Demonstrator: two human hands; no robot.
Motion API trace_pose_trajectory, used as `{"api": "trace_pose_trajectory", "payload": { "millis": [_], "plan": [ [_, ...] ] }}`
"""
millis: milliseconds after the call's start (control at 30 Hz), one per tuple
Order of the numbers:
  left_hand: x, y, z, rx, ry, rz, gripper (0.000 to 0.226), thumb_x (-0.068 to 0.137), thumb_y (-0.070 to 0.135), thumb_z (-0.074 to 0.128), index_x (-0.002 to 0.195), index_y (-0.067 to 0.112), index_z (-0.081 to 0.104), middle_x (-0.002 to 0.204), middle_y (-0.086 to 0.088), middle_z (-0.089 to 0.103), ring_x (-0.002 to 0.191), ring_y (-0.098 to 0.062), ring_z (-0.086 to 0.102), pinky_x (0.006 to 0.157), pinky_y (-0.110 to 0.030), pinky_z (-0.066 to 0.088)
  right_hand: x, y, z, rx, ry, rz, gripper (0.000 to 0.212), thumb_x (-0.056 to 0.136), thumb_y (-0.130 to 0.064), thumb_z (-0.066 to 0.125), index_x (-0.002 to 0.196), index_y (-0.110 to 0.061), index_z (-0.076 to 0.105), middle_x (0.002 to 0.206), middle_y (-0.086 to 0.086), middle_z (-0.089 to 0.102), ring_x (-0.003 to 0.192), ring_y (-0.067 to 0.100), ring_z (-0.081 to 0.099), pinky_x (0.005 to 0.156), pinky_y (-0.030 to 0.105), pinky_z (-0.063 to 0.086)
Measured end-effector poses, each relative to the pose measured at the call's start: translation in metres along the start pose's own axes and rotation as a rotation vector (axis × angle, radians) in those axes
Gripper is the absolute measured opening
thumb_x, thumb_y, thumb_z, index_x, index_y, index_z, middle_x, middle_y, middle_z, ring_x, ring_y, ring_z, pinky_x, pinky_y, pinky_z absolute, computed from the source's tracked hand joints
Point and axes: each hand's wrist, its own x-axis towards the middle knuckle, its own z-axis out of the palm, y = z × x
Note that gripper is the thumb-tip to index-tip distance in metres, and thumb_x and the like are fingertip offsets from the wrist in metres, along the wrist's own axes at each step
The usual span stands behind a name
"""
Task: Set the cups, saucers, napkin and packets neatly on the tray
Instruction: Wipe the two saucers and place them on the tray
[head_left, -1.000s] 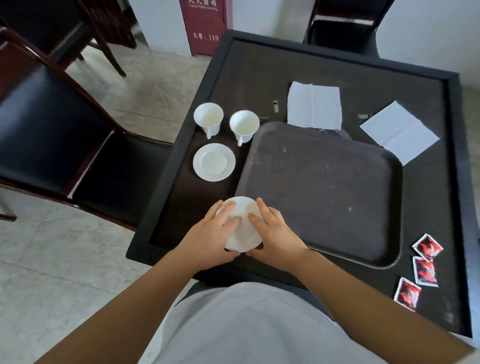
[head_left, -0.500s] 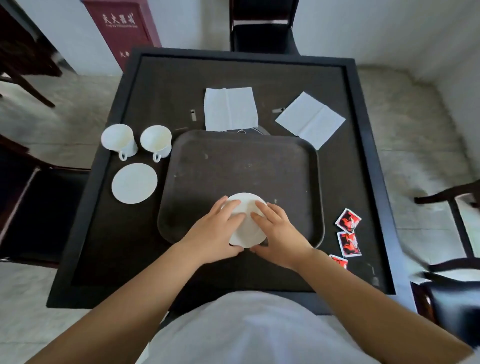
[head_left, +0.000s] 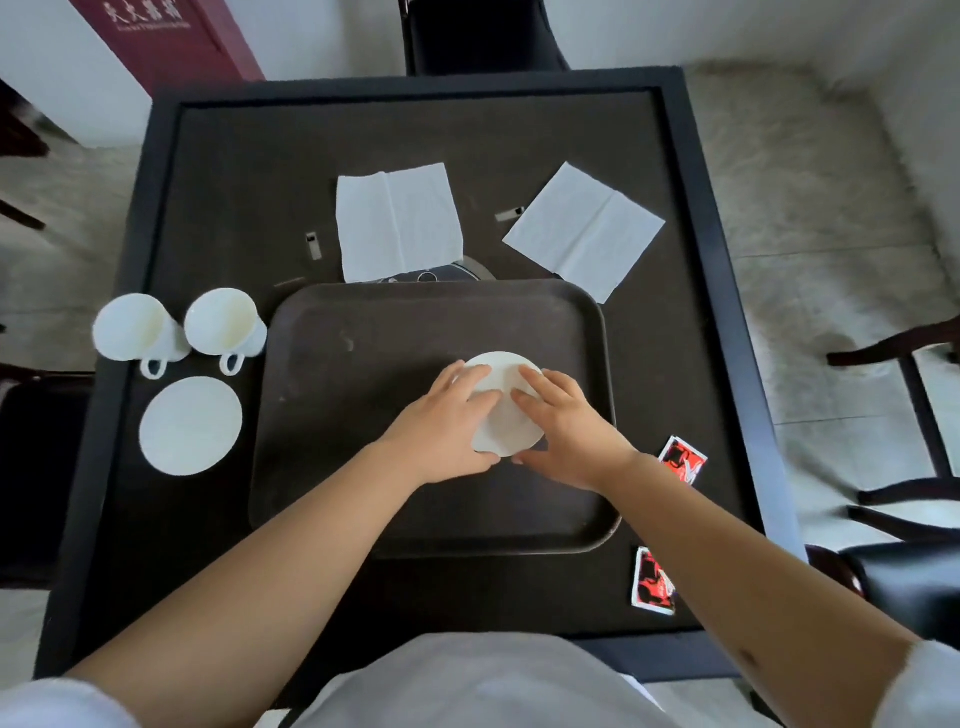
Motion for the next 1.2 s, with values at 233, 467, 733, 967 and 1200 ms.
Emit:
{"api": "trace_pose_trajectory", "payload": {
  "millis": [233,467,733,967,1200],
  "plan": [
    [0.051,-0.017,-0.002,-0.013,-0.039,0.007,0.066,0.08,0.054,0.067,0.134,0.022,0.045,0.155,0.001,0.017,0.144,-0.022,0.003,0.096,-0.05,0.048,0.039,0.036,-0.006,0.022,-0.026,0.038,0.081,0.076,-0.038,0.08,0.143,-0.009,0.045,0.159,0.009,0.025,0.142,0.033,0.018,0.111,0.043,0.031],
    [0.075,-0.027,0.001,-0.022,-0.017,0.014,0.065,0.079,0.052,0.068,0.132,0.021,0.047,0.156,0.0,0.018,0.145,-0.023,0.004,0.093,-0.048,0.05,0.059,0.052,-0.004,0.031,-0.048,0.071,0.082,0.076,-0.037,0.08,0.144,-0.009,0.044,0.16,0.008,0.023,0.143,0.034,0.017,0.111,0.045,0.033],
    [0.076,-0.035,0.02,-0.066,-0.016,0.003,0.067,0.084,0.044,0.072,0.138,0.022,0.039,0.16,0.004,0.004,0.148,-0.018,-0.011,0.09,-0.045,0.051,0.056,0.049,0.014,0.094,0.005,0.124,0.081,0.078,-0.039,0.079,0.144,-0.012,0.041,0.163,0.003,0.014,0.149,0.028,0.009,0.109,0.049,0.038],
    [0.079,-0.033,0.023,-0.042,-0.007,-0.011,0.068,0.084,0.045,0.071,0.139,0.022,0.037,0.16,0.001,0.004,0.149,-0.023,-0.009,0.095,-0.043,0.048,0.053,0.05,0.017,0.091,-0.017,0.115,0.076,0.089,-0.032,0.069,0.15,-0.009,0.03,0.164,0.01,-0.003,0.15,0.031,-0.004,0.115,0.045,0.024],
    [0.072,-0.023,0.026,0.105,-0.02,-0.029,0.071,0.091,0.047,0.06,0.148,0.02,0.026,0.163,-0.008,0.003,0.147,-0.039,-0.004,0.116,-0.053,0.018,0.053,0.041,0.016,-0.009,-0.105,0.178,0.076,0.096,-0.037,0.056,0.155,-0.014,0.013,0.163,0.004,-0.016,0.148,0.027,-0.016,0.116,0.04,0.018]
  ]
}}
